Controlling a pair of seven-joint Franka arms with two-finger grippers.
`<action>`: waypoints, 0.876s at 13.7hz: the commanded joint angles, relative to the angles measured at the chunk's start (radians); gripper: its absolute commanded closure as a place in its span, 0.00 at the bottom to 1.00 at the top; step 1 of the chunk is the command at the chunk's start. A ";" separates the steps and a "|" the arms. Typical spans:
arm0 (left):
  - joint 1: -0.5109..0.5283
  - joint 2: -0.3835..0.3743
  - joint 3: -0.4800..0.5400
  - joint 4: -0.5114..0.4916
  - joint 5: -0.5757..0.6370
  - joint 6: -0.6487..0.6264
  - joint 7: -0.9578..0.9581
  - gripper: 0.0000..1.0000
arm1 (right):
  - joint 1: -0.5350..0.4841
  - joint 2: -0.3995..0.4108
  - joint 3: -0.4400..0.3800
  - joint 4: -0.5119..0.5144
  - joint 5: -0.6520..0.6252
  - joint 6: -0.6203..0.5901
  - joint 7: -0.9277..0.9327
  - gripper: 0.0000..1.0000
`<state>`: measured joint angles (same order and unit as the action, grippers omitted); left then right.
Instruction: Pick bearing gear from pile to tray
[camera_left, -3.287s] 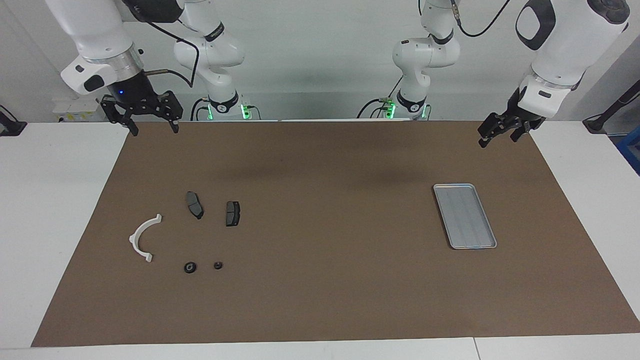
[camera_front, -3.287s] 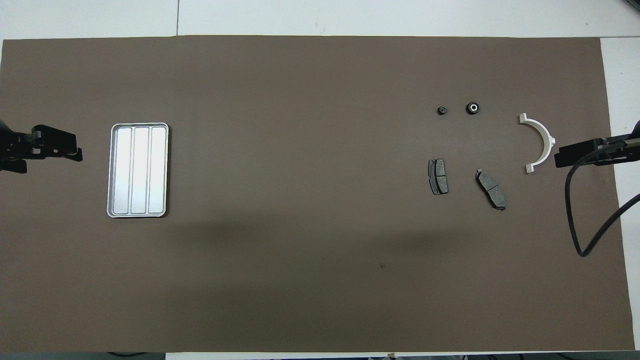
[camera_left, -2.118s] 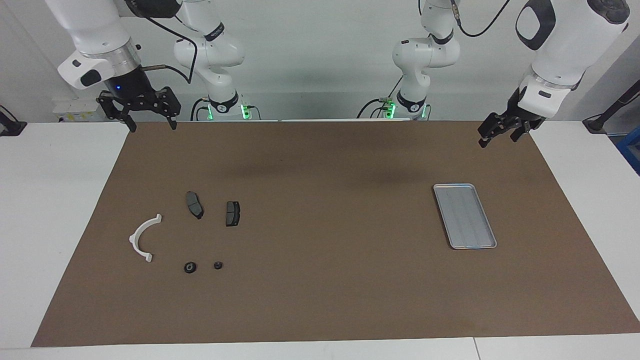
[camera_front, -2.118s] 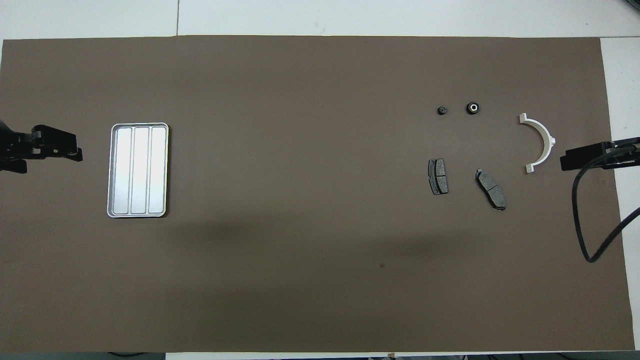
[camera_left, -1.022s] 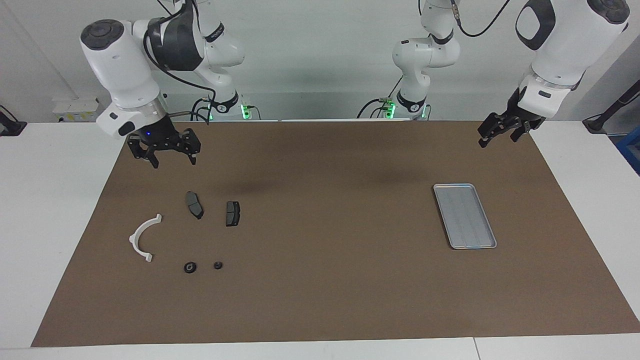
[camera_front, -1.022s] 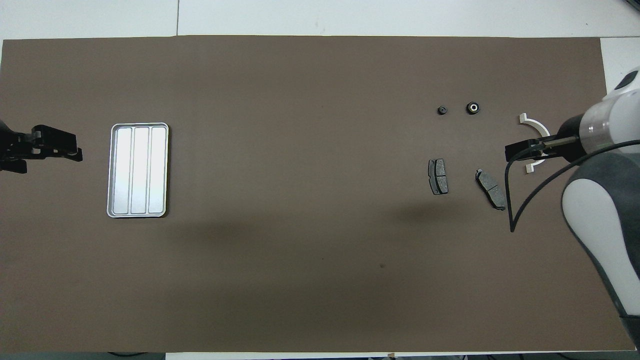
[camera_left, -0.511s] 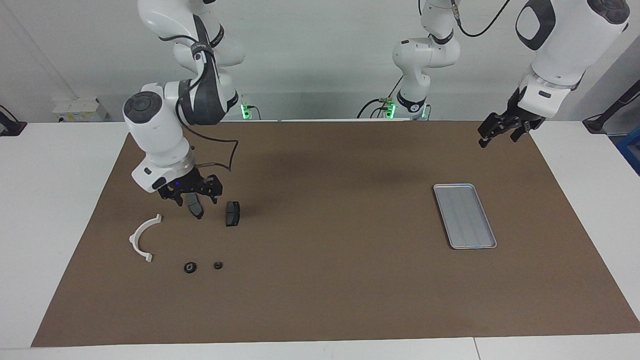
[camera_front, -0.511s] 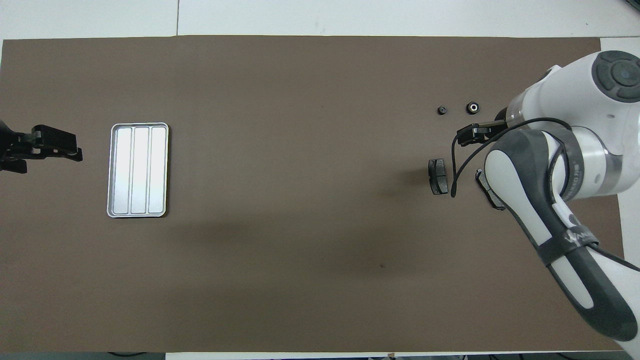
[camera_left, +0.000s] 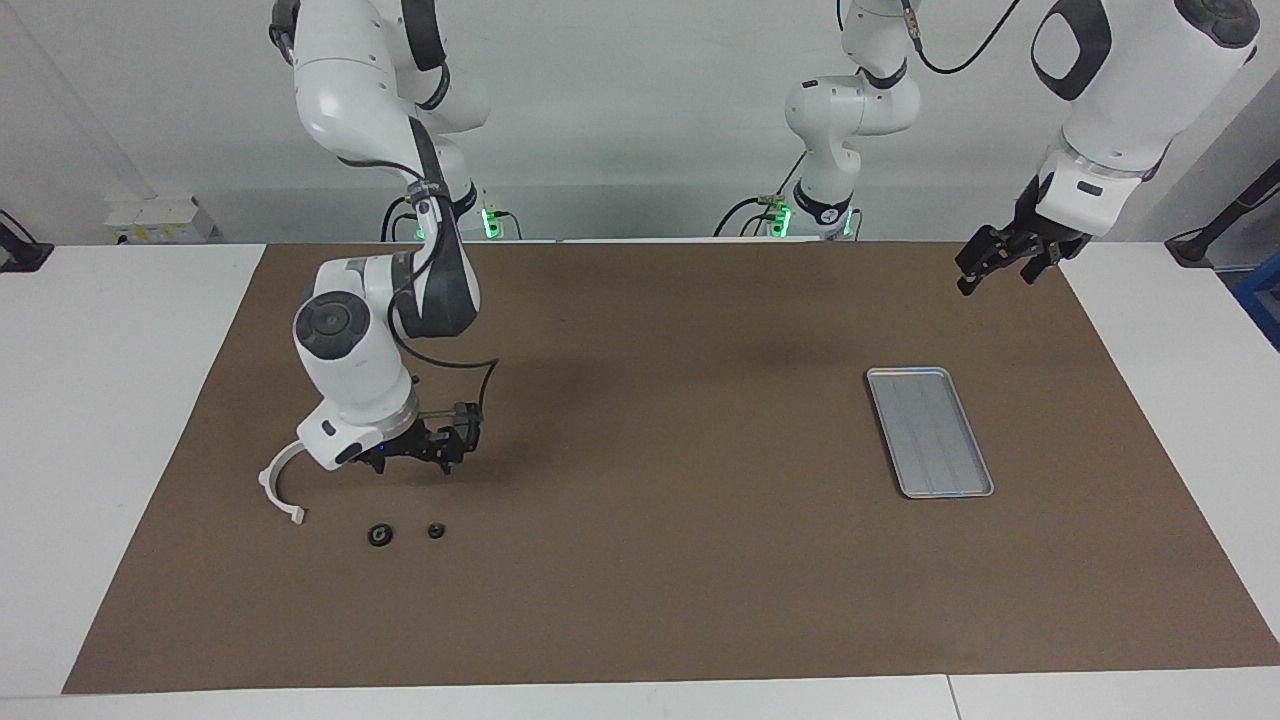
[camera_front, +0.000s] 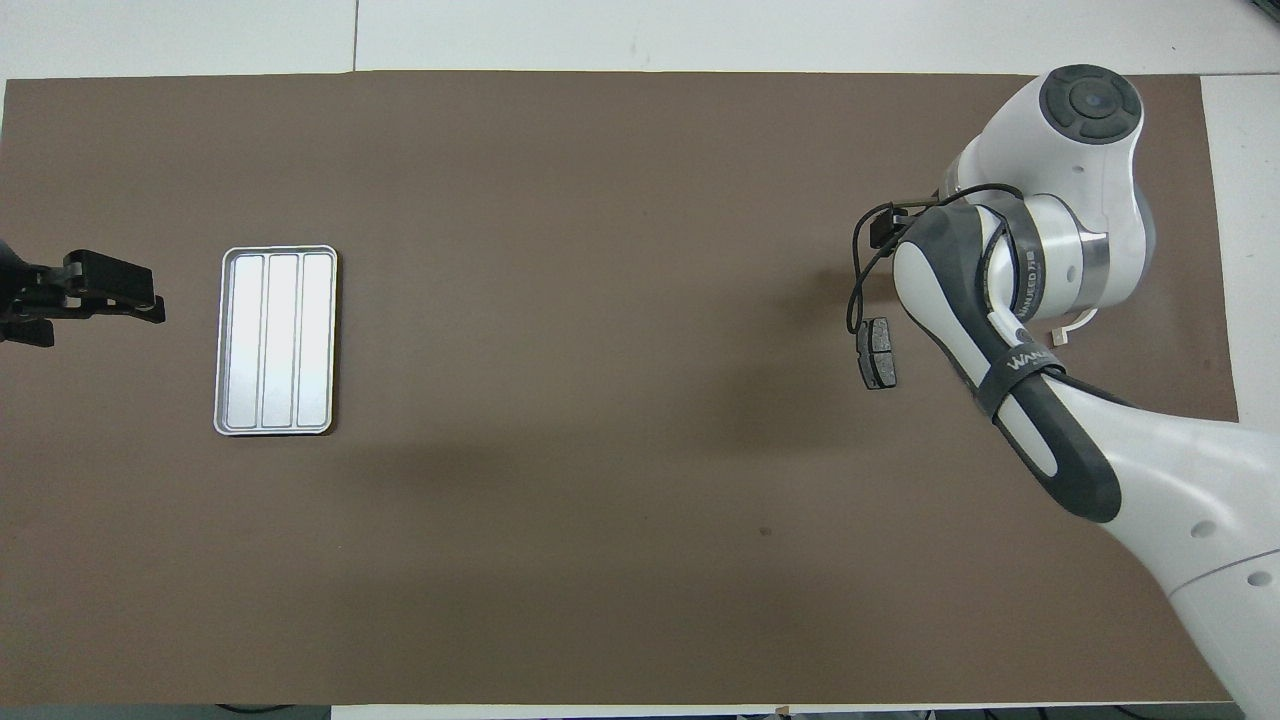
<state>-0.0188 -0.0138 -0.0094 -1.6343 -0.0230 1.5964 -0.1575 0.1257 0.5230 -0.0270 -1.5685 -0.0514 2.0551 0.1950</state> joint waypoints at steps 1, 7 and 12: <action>-0.001 -0.015 0.000 -0.006 0.003 -0.015 0.003 0.00 | 0.003 0.109 0.001 0.120 -0.024 -0.012 0.081 0.00; -0.001 -0.015 0.000 -0.006 0.003 -0.013 0.003 0.00 | 0.020 0.196 -0.001 0.180 -0.061 0.049 0.118 0.00; -0.001 -0.015 0.000 -0.006 0.003 -0.015 0.003 0.00 | 0.019 0.203 0.002 0.182 -0.045 0.068 0.144 0.02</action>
<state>-0.0188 -0.0138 -0.0094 -1.6343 -0.0230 1.5964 -0.1575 0.1470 0.7069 -0.0294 -1.4131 -0.0865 2.1141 0.3056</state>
